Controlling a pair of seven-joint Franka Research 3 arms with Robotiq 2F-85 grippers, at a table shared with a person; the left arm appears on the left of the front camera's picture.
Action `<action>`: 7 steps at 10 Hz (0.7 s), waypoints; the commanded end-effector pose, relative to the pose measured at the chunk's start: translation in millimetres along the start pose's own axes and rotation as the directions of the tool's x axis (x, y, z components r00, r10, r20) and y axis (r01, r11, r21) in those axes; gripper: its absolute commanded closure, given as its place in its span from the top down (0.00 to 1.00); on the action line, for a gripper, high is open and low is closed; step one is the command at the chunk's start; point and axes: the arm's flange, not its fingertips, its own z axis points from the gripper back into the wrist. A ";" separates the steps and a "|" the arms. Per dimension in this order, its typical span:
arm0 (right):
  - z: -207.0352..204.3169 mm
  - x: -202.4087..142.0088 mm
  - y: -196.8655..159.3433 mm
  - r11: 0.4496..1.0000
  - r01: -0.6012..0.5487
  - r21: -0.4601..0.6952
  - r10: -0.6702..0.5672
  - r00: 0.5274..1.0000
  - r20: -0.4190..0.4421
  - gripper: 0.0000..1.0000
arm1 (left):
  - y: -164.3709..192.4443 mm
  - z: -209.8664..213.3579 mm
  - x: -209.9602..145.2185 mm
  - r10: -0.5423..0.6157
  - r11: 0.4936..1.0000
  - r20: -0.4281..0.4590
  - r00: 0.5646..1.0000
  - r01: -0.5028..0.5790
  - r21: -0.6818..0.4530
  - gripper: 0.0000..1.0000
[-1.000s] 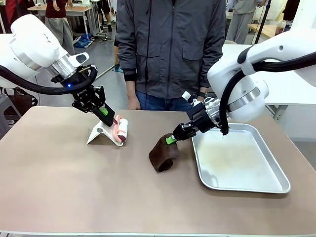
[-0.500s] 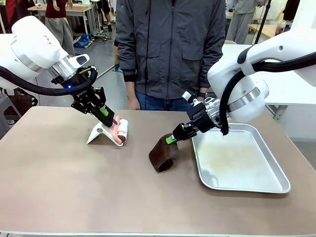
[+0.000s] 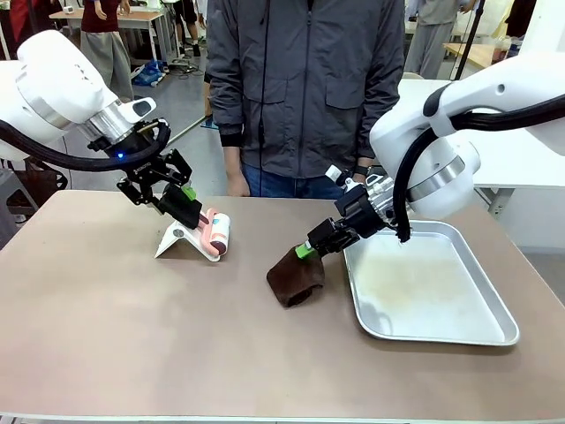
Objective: Clean the surface of the table.
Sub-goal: Return the Lint Roller and towel to their original positions.
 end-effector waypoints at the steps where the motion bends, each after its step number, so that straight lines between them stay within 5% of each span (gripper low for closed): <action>1: 8.4 5.8 7.7 0.997 -0.008 -0.079 0.005 0.999 -0.043 1.00 | 4.3 9.4 -5.6 0.024 0.999 0.006 1.000 -0.024 0.029 1.00; 5: 49.3 6.5 39.7 0.958 -0.102 -0.267 0.090 0.994 -0.057 1.00 | 25.4 40.6 -31.7 0.044 0.999 0.071 0.997 -0.043 -0.014 1.00; 7: 83.1 -5.4 44.5 0.985 -0.082 -0.153 0.084 0.996 0.008 1.00 | 41.1 70.8 -70.8 0.002 0.990 0.053 0.999 0.006 -0.139 1.00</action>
